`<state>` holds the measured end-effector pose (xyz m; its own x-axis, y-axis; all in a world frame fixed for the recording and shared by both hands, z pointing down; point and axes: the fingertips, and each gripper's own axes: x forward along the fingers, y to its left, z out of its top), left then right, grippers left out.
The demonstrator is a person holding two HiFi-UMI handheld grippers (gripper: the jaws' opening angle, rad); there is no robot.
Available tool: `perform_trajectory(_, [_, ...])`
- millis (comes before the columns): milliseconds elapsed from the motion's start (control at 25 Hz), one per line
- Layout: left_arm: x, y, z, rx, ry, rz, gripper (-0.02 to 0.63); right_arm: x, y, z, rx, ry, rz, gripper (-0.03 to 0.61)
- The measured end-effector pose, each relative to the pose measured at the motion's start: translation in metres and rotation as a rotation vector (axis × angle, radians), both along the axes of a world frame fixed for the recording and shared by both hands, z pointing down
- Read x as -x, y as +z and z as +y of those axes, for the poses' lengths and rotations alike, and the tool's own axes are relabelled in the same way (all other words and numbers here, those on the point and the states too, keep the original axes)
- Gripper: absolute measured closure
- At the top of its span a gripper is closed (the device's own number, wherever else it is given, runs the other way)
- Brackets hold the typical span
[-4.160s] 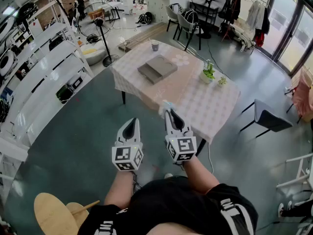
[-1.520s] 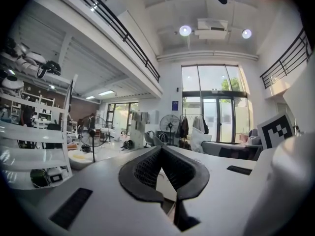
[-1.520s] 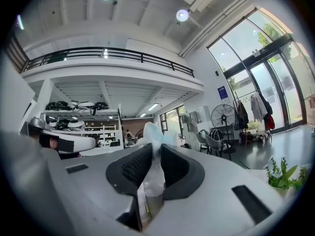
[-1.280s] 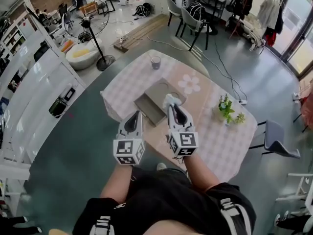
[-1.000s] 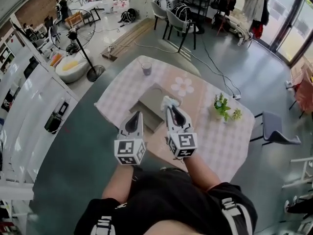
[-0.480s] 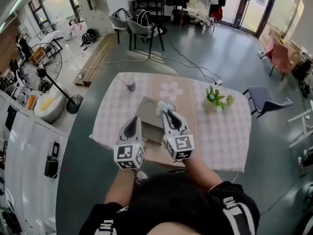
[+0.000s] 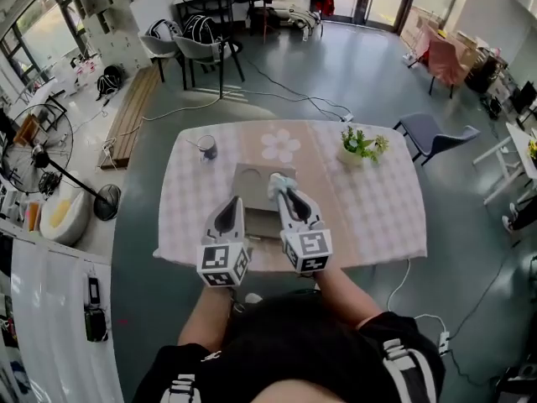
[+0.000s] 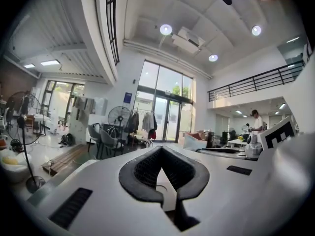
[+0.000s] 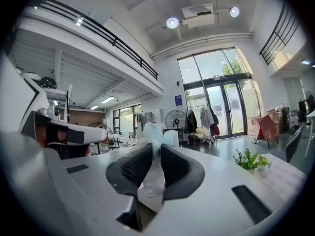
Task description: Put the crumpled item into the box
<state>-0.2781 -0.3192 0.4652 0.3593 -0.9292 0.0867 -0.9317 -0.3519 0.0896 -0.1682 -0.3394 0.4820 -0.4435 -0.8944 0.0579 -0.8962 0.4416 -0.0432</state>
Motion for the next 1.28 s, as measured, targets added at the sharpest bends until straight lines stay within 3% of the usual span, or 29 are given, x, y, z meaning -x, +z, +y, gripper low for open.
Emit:
perform_trajectory(360, [0.0, -0.001, -0.008, 0.004, 0.092, 0.0, 0.614, -0.001, 0.034, -0.001, 0.091, 0.071, 0.042, 0.522])
perform_trajectory(1280, [0.054, 0.016, -0.016, 0.048, 0.008, 0.028, 0.614, 0.048, 0.152, -0.012, 0.334, -0.036, 0.201, 0.518])
